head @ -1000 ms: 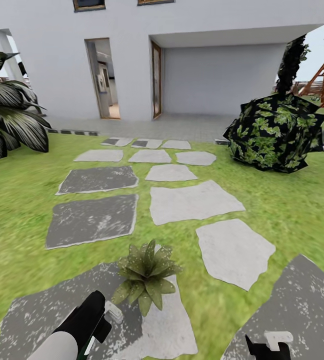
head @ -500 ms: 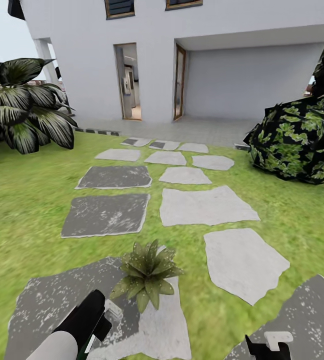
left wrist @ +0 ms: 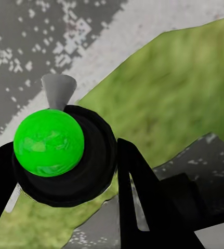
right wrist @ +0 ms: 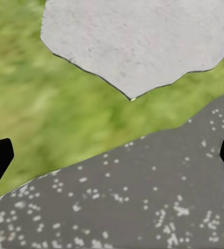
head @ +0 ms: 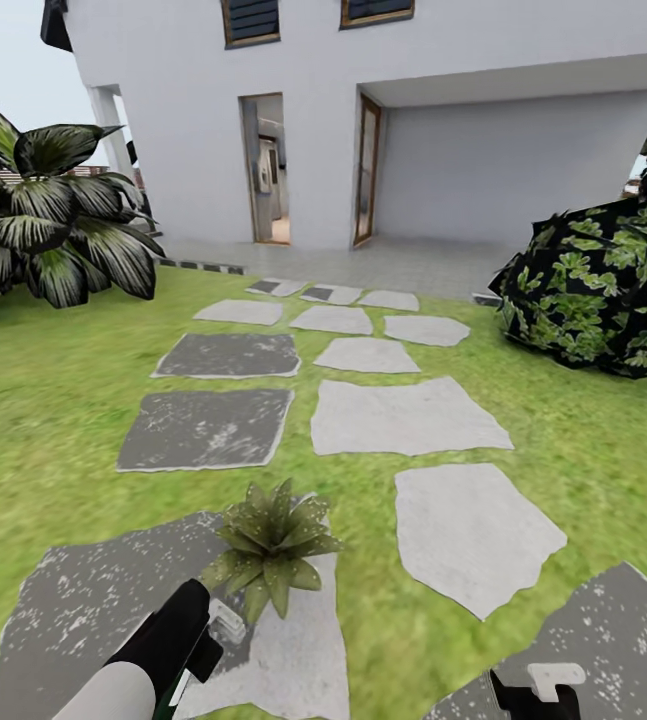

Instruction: Pick up the pesticide atomizer in the garden and spray insectifuge to fully cover both potted plants in the garden.

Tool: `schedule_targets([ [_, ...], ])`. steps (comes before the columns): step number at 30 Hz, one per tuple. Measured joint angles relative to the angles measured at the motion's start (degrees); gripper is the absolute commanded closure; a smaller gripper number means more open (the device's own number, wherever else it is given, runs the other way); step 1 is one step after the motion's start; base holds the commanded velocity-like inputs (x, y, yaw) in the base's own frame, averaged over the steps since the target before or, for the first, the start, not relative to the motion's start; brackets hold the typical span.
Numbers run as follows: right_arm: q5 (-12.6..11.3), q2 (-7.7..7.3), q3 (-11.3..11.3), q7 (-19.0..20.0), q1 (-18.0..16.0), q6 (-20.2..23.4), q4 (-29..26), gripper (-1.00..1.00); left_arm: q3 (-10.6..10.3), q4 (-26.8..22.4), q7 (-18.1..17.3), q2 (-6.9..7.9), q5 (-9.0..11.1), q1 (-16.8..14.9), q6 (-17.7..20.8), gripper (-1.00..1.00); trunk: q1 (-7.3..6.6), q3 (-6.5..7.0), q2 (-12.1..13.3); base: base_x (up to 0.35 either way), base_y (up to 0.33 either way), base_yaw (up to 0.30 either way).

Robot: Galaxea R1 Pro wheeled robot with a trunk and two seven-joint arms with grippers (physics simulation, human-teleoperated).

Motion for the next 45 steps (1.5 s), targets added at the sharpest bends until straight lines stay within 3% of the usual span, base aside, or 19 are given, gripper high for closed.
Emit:
schedule_targets([
  [10,0.0,0.01,0.1,0.0,0.0,0.0,0.0,-1.00,0.1,0.0,0.0,0.03,0.0,0.0,0.1,1.00,0.01,0.00,0.0,0.000,-0.242,0.115],
  [25,0.0,0.02,0.1,0.0,0.0,0.0,0.1,-1.00,-0.2,0.8,0.0,0.38,-0.1,1.0,0.1,1.00,0.01,0.00,0.0,0.004,-0.011,0.211],
  [40,0.0,0.02,0.0,0.0,0.0,0.0,0.0,-1.00,-0.4,1.2,-0.1,0.34,0.2,1.0,0.2,1.00,0.00,0.00,0.0,0.254,-0.036,0.053],
  [45,0.0,0.00,0.0,0.0,0.0,0.0,0.0,-1.00,-0.6,4.3,-0.1,0.21,-1.7,1.9,0.1,1.00,0.01,0.00,0.0,0.012,-0.005,0.104],
])
